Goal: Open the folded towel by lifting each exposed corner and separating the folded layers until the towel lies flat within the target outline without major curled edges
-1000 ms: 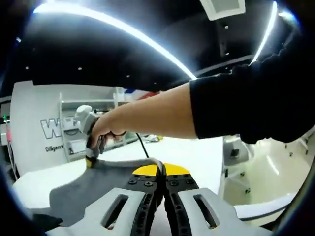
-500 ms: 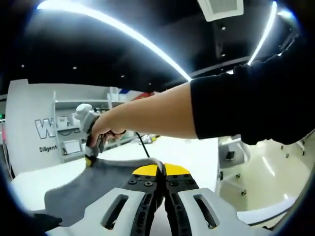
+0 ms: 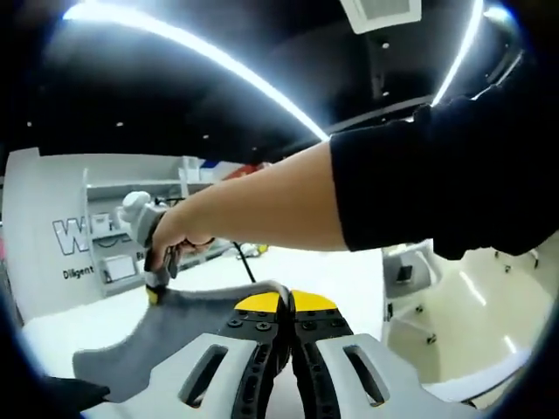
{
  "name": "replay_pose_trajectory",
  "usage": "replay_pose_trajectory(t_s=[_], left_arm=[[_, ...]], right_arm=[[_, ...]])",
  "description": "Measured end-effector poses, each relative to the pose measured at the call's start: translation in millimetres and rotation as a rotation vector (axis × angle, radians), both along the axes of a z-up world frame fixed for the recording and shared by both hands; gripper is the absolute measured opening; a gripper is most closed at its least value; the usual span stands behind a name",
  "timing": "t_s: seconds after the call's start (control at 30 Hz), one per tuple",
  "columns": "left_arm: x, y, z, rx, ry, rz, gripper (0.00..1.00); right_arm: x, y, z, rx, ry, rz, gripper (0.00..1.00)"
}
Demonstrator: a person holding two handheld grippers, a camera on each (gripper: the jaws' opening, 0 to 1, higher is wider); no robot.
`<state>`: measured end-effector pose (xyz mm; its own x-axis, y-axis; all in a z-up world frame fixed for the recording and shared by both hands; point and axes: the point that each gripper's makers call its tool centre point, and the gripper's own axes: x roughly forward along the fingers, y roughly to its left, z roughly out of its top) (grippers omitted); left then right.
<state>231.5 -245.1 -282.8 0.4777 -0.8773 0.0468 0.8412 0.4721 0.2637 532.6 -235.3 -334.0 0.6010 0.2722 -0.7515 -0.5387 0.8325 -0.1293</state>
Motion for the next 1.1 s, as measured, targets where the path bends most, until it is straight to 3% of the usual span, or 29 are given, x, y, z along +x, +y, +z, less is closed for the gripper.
replay_pose_trajectory(t_s=[0.4,0.83,1.1], left_arm=[[-1.9,-30.9,-5.4,0.011,0.003,-0.046,0.01],[-8.0,-58.8,-18.2,0.032,0.019,-0.096,0.01],[-9.5,-80.0,-35.8,0.066,0.027,-0.117,0.02]], right_arm=[[1.7,-45.5,-14.1,-0.007,0.005,-0.052,0.0],[-15.8,-85.1,-18.8,0.002,-0.006,-0.098,0.0],[-15.9,-101.1,-28.2,-0.018,-0.049,-0.108,0.0]])
